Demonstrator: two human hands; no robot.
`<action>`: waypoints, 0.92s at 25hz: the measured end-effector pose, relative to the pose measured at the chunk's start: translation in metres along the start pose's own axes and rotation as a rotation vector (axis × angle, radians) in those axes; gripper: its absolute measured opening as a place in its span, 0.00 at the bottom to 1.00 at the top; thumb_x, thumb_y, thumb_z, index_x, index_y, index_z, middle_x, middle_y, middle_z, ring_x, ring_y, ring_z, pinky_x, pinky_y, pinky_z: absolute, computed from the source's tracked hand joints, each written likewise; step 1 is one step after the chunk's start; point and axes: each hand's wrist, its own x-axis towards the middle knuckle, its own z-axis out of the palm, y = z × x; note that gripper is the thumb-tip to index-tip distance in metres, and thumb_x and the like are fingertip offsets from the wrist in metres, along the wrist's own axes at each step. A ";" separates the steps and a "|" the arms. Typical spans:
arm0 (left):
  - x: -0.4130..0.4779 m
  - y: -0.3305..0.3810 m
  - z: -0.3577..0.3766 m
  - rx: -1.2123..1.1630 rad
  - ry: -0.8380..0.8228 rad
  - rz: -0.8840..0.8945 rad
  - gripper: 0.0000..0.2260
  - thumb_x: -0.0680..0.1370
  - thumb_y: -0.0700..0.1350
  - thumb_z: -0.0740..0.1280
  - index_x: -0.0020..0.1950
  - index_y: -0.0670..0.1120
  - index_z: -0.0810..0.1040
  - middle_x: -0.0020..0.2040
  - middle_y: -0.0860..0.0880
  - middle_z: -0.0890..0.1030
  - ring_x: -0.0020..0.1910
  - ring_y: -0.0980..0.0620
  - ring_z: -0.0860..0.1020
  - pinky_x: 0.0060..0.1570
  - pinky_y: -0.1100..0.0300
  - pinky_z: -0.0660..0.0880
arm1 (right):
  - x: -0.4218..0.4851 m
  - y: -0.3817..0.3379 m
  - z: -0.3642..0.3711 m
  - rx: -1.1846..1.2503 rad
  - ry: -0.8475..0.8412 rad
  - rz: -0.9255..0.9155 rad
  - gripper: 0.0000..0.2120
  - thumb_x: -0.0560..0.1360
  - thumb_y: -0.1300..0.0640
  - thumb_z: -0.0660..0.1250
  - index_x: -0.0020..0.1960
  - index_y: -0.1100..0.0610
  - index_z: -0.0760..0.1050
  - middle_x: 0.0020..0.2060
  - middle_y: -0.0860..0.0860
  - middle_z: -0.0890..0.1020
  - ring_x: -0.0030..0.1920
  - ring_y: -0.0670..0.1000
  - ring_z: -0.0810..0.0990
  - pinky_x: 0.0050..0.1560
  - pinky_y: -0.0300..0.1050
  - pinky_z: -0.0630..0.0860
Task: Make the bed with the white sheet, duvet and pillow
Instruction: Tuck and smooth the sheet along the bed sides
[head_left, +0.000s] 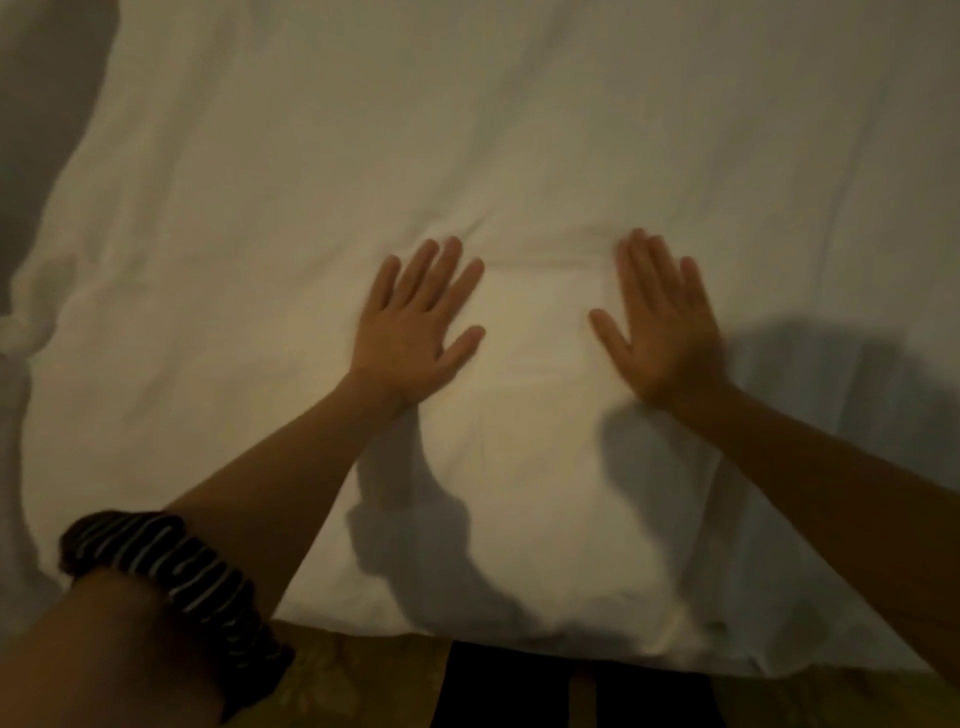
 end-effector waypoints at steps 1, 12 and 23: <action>0.001 -0.002 -0.001 -0.011 0.005 -0.040 0.29 0.79 0.60 0.50 0.78 0.50 0.55 0.78 0.49 0.50 0.77 0.47 0.51 0.73 0.50 0.43 | 0.000 0.012 -0.005 -0.044 0.029 0.029 0.29 0.81 0.45 0.52 0.74 0.64 0.60 0.73 0.60 0.63 0.74 0.58 0.61 0.73 0.54 0.54; -0.157 0.123 0.011 -0.145 -0.136 0.316 0.40 0.73 0.68 0.60 0.73 0.37 0.65 0.74 0.40 0.64 0.76 0.46 0.56 0.73 0.47 0.55 | -0.199 -0.068 -0.037 0.136 -0.270 -0.412 0.34 0.79 0.40 0.54 0.73 0.65 0.57 0.73 0.60 0.61 0.75 0.56 0.56 0.74 0.53 0.53; -0.138 0.164 0.009 -0.143 -0.237 0.248 0.46 0.72 0.72 0.58 0.75 0.38 0.58 0.76 0.40 0.57 0.76 0.45 0.54 0.72 0.46 0.52 | -0.199 -0.012 -0.050 0.140 -0.309 -0.504 0.37 0.77 0.38 0.56 0.74 0.63 0.57 0.73 0.59 0.62 0.76 0.55 0.54 0.73 0.53 0.54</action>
